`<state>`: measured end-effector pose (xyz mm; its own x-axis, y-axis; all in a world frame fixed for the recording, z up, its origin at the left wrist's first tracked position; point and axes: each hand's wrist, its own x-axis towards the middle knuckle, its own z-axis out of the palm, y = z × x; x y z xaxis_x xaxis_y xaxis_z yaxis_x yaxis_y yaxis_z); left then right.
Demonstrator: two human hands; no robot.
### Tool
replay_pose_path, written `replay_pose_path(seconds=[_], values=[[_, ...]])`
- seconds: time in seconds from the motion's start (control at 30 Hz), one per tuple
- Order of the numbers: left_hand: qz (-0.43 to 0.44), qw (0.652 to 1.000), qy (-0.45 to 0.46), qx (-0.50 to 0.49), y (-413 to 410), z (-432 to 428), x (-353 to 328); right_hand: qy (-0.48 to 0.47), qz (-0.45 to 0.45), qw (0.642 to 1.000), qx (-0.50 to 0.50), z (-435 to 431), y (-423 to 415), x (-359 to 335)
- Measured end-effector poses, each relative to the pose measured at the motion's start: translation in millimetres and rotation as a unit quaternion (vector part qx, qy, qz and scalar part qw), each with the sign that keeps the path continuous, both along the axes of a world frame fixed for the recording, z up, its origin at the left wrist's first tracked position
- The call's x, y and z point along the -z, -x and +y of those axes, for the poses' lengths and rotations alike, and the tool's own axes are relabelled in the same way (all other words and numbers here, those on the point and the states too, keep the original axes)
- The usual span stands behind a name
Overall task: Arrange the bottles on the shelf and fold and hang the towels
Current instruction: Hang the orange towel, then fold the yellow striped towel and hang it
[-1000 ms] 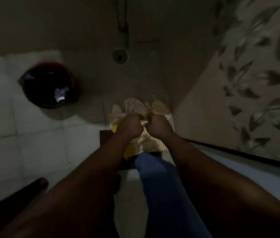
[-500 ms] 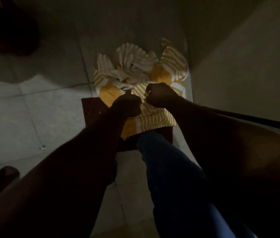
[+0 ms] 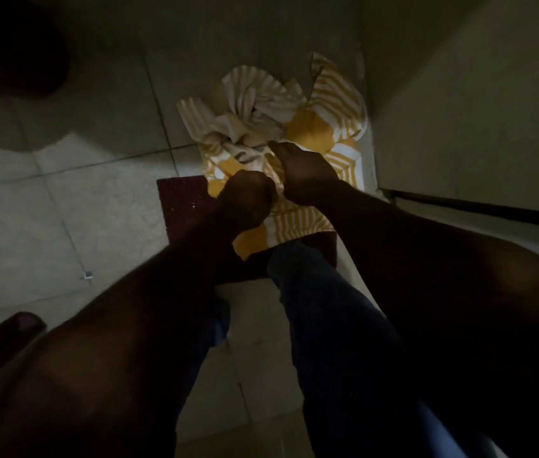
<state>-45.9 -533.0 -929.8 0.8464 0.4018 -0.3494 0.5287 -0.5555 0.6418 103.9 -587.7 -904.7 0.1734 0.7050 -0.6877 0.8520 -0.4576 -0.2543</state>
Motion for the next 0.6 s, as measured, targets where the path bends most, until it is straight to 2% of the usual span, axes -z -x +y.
replay_pose_path(seconds=[0.07,0.1,0.2,0.27,0.43,0.6], values=[[0.093,0.995,0.042,0.016,-11,5,-51,0.006,0.034,0.999,-0.022,3,-4,-24],[0.107,0.993,0.047,0.027,-12,9,-77,0.011,0.05,0.998,-0.039,5,-7,-39],[0.022,0.997,0.074,0.019,-2,19,-146,0.066,0.059,0.995,-0.047,14,-14,-103],[0.022,0.995,0.097,-0.033,2,29,-193,0.056,0.039,0.997,-0.02,16,-17,-149],[0.013,0.991,0.101,-0.09,-2,43,-325,-0.045,0.017,0.994,0.096,12,-15,-284],[0.063,0.99,0.12,-0.037,-7,53,-457,-0.151,-0.021,0.981,0.122,11,-2,-418]])
